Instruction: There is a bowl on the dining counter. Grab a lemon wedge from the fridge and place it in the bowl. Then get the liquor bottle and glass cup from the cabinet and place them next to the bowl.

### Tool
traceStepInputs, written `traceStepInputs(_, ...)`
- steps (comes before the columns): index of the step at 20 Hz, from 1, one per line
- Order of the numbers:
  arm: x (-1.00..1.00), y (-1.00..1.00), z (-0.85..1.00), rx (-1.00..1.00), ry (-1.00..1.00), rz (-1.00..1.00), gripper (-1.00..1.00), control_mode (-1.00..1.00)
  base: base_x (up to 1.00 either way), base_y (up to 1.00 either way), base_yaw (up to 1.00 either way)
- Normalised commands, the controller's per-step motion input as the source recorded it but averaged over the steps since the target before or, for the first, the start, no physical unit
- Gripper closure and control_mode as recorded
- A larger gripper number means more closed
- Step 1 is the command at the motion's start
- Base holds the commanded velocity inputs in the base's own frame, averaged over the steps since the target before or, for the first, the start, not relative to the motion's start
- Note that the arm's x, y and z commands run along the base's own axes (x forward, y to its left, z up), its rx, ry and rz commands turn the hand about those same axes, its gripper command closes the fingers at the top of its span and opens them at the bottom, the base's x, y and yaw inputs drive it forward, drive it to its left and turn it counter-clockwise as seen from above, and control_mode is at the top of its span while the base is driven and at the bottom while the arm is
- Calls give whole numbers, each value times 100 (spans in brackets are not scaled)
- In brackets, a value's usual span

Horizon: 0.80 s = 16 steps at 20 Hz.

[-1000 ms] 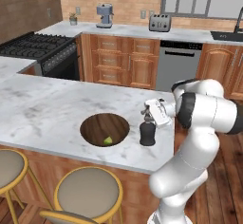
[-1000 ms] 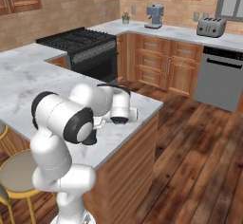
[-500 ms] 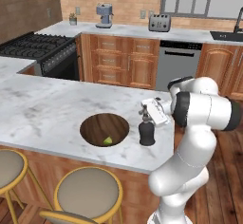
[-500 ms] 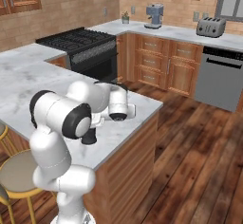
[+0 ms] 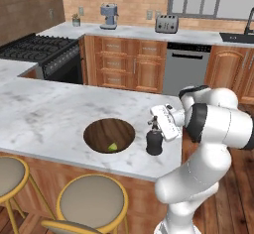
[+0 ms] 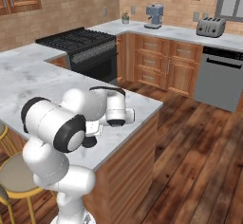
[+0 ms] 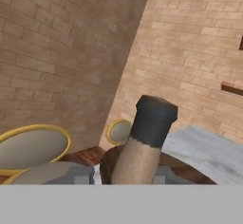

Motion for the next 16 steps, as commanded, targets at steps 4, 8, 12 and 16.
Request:
traceStepInputs(4,2,0,-4,0,0,0,-100,-100,0,0,0)
traceStepInputs(8,-24,0,-7,1,-4,0,-100,-100,0,0,0)
traceStepInputs(12,-60,0,-6,0,-23,0,-100,-100,0,0,0)
traceStepInputs(16,-27,-5,11,4,-6,0,-100,-100,0,0,0)
